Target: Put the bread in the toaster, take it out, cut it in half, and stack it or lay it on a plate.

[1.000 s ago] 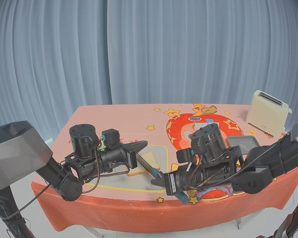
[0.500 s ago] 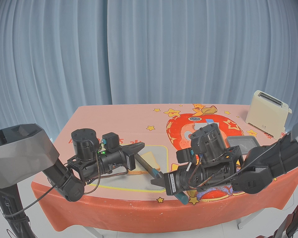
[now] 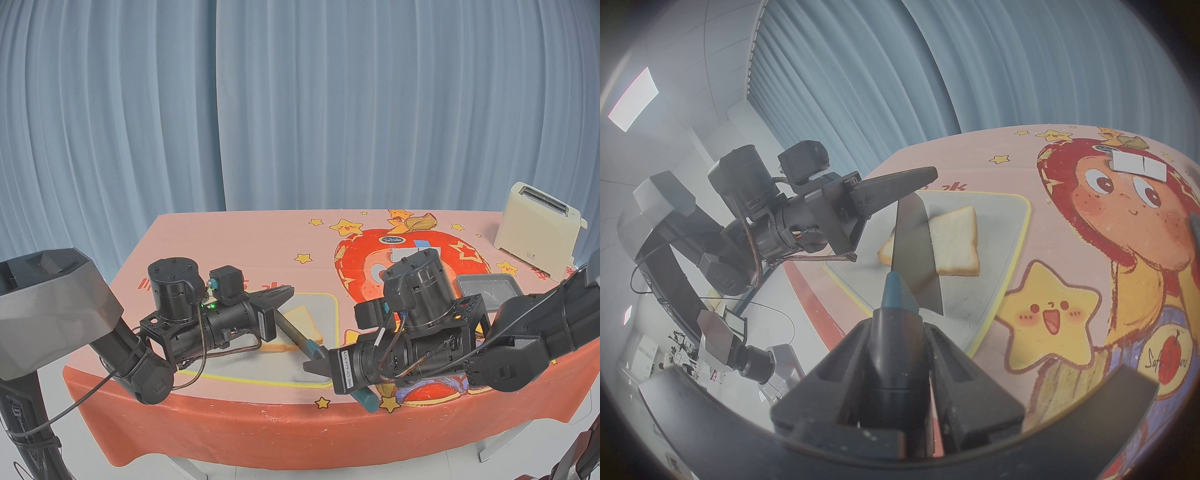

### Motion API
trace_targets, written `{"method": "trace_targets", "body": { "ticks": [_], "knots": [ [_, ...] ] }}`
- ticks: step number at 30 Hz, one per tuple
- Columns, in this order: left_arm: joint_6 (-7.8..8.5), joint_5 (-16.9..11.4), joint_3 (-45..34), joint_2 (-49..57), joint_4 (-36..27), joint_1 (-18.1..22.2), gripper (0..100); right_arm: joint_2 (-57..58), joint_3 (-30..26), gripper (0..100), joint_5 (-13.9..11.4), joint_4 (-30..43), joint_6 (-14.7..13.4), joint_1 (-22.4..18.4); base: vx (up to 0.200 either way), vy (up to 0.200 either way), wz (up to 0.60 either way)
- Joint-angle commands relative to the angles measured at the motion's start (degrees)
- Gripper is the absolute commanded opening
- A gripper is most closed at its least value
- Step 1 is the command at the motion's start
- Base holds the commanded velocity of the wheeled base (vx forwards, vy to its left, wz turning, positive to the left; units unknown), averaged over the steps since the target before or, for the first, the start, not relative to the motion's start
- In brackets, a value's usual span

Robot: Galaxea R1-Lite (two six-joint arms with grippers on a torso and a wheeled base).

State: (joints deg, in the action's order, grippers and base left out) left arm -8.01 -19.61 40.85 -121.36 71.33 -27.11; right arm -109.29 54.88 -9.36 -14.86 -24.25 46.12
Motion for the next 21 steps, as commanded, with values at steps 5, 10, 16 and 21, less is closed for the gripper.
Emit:
{"method": "trace_targets", "body": {
  "ticks": [5, 10, 16, 21],
  "knots": [
    [-0.16, -0.07, 0.19, 0.24, 0.13, -0.05, 0, -0.31, -0.21, 0, 0.22, 0.09, 0.08, 0.03, 0.0, 0.0, 0.0],
    [-0.16, 0.1, -0.07, -0.37, 0.04, 0.13, 0, 0.3, -0.04, 0, 0.13, -0.08, -0.01, 0.03, 0.0, 0.0, 0.0],
    [-0.25, 1.51, 0.28, -1.51, 0.3, 0.04, 0, 0.39, -0.21, 0, 0.22, 0.09, 0.08, 0.11, 0.0, 0.0, 0.0],
    [-0.25, 1.51, 0.72, -0.28, -0.14, -0.05, 0, -0.75, -0.3, 0, 0.22, 0.18, 0.25, 0.11, 0.0, 0.0, 0.0]
  ]
}}
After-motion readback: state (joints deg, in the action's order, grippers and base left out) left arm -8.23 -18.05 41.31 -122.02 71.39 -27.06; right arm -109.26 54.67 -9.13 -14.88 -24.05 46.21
